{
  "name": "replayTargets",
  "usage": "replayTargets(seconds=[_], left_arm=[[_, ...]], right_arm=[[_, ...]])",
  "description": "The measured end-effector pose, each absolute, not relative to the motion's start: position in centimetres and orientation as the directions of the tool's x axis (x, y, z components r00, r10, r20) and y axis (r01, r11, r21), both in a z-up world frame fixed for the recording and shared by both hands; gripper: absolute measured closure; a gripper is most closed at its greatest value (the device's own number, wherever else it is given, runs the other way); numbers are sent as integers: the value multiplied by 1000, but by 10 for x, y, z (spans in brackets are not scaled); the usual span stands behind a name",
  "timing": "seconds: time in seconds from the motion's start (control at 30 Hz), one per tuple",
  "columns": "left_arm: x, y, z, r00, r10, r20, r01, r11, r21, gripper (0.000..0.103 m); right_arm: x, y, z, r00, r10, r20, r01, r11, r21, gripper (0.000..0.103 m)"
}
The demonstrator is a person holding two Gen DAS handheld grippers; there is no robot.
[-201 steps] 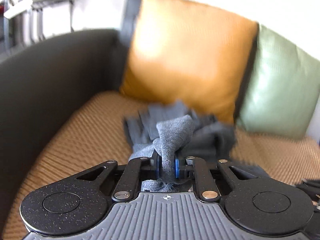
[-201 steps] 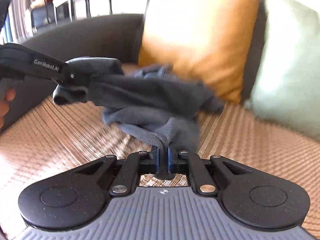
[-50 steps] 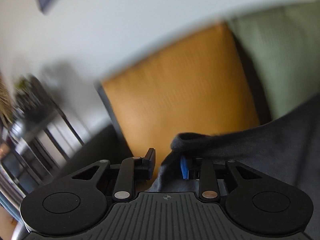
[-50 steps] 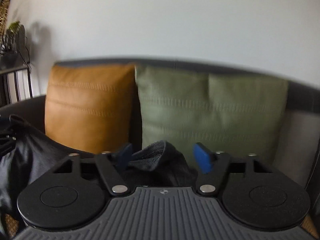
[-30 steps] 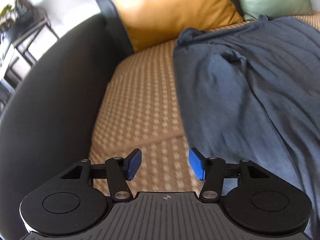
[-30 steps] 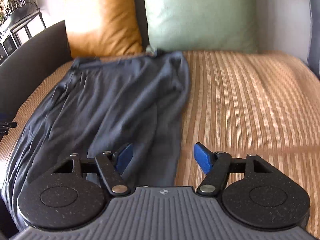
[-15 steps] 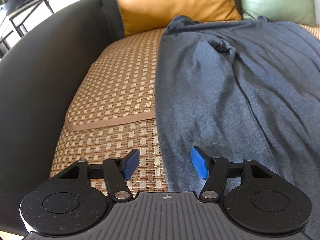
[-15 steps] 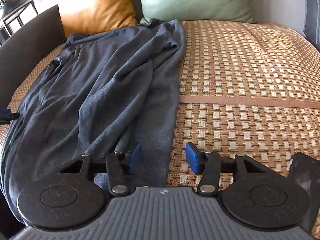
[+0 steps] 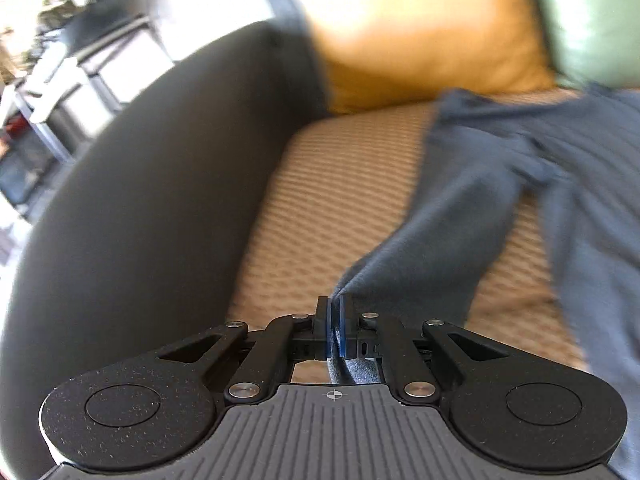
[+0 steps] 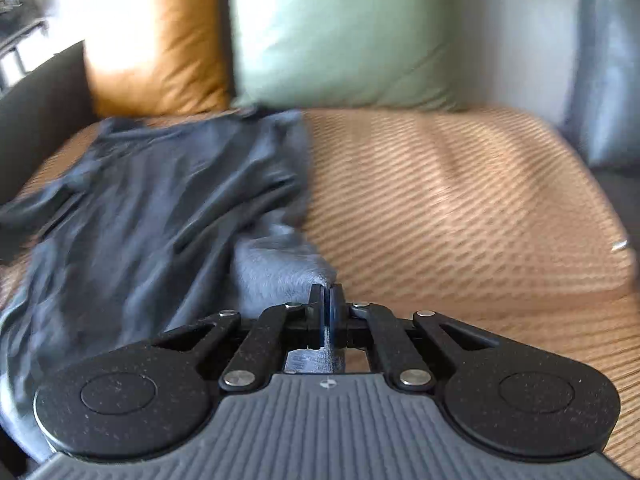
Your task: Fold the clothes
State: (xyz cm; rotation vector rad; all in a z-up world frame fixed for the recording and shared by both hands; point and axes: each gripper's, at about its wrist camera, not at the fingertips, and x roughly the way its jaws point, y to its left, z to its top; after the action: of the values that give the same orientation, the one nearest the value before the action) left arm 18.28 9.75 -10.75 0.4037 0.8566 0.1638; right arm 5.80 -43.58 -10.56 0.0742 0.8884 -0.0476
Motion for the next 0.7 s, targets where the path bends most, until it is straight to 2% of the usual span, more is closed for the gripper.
replayTargets(seconds=[0.2, 0.37, 0.47, 0.5, 0.57, 0.6, 0.63, 0.67, 0.7], left_arm=[[228, 128, -104, 604, 489, -630, -96, 828, 552, 103], [265, 130, -124, 563, 579, -590, -134, 769, 626, 103], [287, 131, -154, 508, 639, -578, -122, 717, 686, 103], [290, 129, -165, 477, 650, -592, -92, 707, 701, 92], [289, 125, -185, 420, 652, -631, -16, 700, 714, 61], [283, 122, -188, 430, 658, -618, 10, 682, 732, 59], [276, 119, -190, 441, 660, -608, 35, 664, 747, 55], [268, 117, -186, 457, 649, -608, 60, 659, 750, 45], [261, 118, -177, 470, 630, -619, 80, 668, 740, 34]], right_arm=[[85, -493, -102, 564, -287, -774, 229, 955, -188, 101], [116, -534, -121, 494, -431, -756, 300, 900, -317, 101], [135, -553, -143, 427, -472, -771, 326, 876, -355, 101], [141, -558, -151, 403, -481, -779, 335, 869, -363, 101], [151, -568, -172, 311, -445, -840, 324, 880, -346, 99], [151, -566, -178, 294, -438, -850, 315, 884, -347, 94], [146, -562, -177, 304, -452, -838, 308, 879, -363, 86], [141, -557, -176, 315, -468, -826, 302, 874, -380, 78], [137, -553, -174, 327, -483, -813, 296, 869, -397, 60]])
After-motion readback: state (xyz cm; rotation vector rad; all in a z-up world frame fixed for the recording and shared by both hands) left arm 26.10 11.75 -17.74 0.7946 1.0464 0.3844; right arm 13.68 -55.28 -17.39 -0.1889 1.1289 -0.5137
